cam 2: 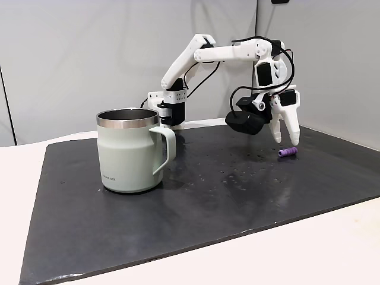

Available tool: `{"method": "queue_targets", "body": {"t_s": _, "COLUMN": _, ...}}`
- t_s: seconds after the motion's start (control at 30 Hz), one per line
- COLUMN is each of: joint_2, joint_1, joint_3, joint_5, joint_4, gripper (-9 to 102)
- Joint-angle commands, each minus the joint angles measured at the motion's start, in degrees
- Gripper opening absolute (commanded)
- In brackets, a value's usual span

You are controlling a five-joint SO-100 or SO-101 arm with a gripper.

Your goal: Grasp a pengrip and put it in the cup.

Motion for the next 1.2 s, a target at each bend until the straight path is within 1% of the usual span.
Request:
{"method": "queue_targets", "body": {"t_s": 0.0, "joint_2": -0.88, "joint_1": -0.09, "joint_3": -3.6, "joint_5": 1.23, "joint_4": -1.58, "gripper": 24}}
{"method": "queue_targets", "body": {"t_s": 0.27, "joint_2": -3.96, "joint_1": -0.09, "joint_3": -3.78, "joint_5": 1.32, "joint_4": -4.75, "gripper": 22}}
{"method": "queue_targets", "body": {"t_s": 0.77, "joint_2": -7.73, "joint_1": -2.11, "joint_3": -6.24, "joint_5": -0.09, "joint_4": -8.26, "gripper": 15}}
{"method": "queue_targets", "body": {"t_s": 0.93, "joint_2": -8.35, "joint_1": -2.64, "joint_3": -6.42, "joint_5": -0.26, "joint_4": -9.23, "gripper": 9}}
{"method": "queue_targets", "body": {"t_s": 1.07, "joint_2": -8.44, "joint_1": -2.72, "joint_3": -6.86, "joint_5": -1.23, "joint_4": -9.76, "gripper": 1}}
{"method": "queue_targets", "body": {"t_s": 1.17, "joint_2": -8.09, "joint_1": -2.72, "joint_3": -7.12, "joint_5": -0.97, "joint_4": -9.67, "gripper": 1}}
